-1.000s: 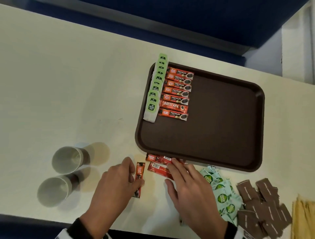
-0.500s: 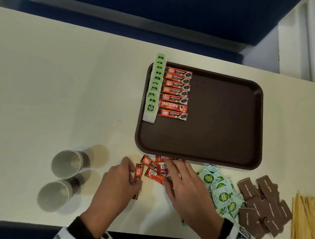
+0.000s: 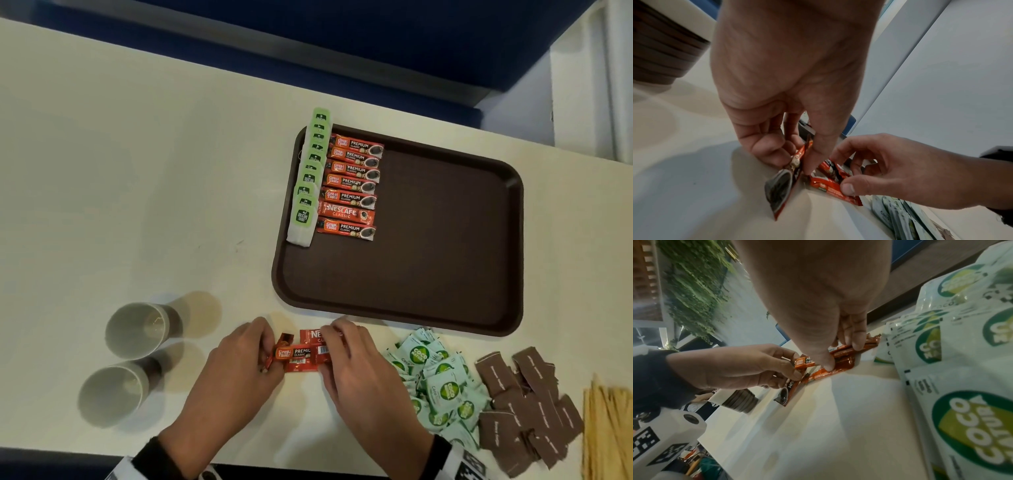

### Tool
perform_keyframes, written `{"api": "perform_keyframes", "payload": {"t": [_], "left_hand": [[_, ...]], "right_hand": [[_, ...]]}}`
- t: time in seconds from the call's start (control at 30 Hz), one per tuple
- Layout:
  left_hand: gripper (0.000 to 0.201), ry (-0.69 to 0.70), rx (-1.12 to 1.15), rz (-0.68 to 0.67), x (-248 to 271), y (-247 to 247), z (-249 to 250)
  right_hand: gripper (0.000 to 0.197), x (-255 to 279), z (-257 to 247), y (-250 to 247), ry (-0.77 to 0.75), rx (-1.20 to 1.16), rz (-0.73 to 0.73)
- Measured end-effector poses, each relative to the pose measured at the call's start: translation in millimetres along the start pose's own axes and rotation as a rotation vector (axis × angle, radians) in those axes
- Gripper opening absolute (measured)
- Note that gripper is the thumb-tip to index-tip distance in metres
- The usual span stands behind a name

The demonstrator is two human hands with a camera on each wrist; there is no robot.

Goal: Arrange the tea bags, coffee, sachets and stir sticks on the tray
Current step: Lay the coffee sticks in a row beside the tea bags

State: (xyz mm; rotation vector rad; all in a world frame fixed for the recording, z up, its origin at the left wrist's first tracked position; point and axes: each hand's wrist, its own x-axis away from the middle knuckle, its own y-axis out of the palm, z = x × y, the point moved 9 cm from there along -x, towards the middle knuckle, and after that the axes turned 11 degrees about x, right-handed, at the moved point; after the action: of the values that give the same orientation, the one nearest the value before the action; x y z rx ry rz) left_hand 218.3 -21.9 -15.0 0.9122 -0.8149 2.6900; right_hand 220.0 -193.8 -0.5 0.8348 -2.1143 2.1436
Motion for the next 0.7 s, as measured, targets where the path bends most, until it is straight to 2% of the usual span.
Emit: {"api": "perform_keyframes", "payload": {"t": [0.1, 0.3, 0.47, 0.53, 0.6, 0.7], "left_hand": [[0.034, 0.038, 0.004, -0.014, 2.1, 0.6, 4.0], [0.032, 0.019, 0.021, -0.041, -0.1, 2.5, 1.2], [0.030, -0.003, 0.159, -0.056, -0.1, -2.0, -0.6], [0.027, 0.006, 0.231, -0.060, -0.5, -5.6, 2.6], [0.024, 0.014, 0.294, -0.044, -2.8, -11.7, 8.1], [0.029, -0.010, 0.477, -0.027, -10.2, -19.9, 21.5]], "right_hand": [[0.062, -2.0, -7.4, 0.3, -0.016, 0.022, 0.008], [0.029, -8.4, -26.9, -0.9, -0.113, 0.131, 0.021], [0.035, -18.9, -27.6, -1.1, -0.136, 0.124, -0.075], [0.033, -24.5, -25.6, -7.5, -0.119, 0.054, -0.124], [0.023, -30.8, -16.4, -12.8, -0.065, -0.071, -0.204], [0.011, -36.0, 1.1, -35.8, 0.009, -0.450, -0.255]]}}
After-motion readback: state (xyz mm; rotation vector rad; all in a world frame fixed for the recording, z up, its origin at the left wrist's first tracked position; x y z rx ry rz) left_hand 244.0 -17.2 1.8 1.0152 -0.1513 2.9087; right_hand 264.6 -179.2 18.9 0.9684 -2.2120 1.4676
